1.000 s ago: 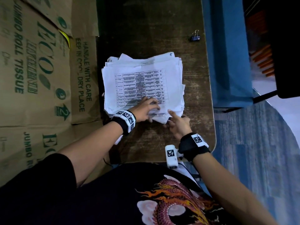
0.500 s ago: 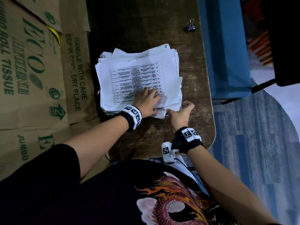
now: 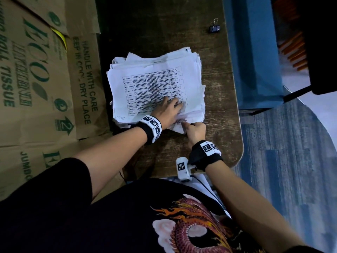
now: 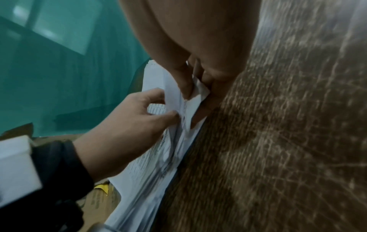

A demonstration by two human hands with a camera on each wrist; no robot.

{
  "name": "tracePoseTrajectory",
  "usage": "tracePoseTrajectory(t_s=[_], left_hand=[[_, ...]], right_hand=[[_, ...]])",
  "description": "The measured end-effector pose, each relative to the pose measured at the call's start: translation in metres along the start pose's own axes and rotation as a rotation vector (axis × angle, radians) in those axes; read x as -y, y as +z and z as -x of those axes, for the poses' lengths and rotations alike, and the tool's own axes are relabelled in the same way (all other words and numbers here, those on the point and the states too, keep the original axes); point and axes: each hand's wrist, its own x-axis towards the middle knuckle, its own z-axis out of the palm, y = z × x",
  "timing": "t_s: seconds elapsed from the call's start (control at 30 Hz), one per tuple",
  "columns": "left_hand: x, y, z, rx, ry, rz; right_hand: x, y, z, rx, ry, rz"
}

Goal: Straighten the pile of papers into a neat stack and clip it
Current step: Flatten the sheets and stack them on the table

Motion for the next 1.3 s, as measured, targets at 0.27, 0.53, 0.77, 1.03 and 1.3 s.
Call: tracePoseTrajectory(t_s=[0.27, 0.53, 0.77, 1.03, 1.3], left_hand=[[-0.001, -0.006, 0.007, -0.032, -0.077, 0.015], [-0.011, 0.001, 0.006, -0.038, -0.075, 0.015], [-0.009, -0.002, 0.004, 0.064, -0.032, 0.044], [-0.018, 0.003, 0.008, 0.033, -0.086, 0.008], [-0.022, -0.003, 0.011, -0.016, -0.08, 0.042]], right_hand=[[0.017, -0.016, -0.002, 0.039, 0.078, -0.151], [0.009, -0.018, -0.005, 0.051, 0.097, -0.087], [0.017, -0.019, -0.001, 0.212, 0.07, -0.226], [0.013, -0.018, -0.003, 0.068, 0.058, -0.167], [0.018, -0.034, 0.004, 0.087, -0.025, -0.283]])
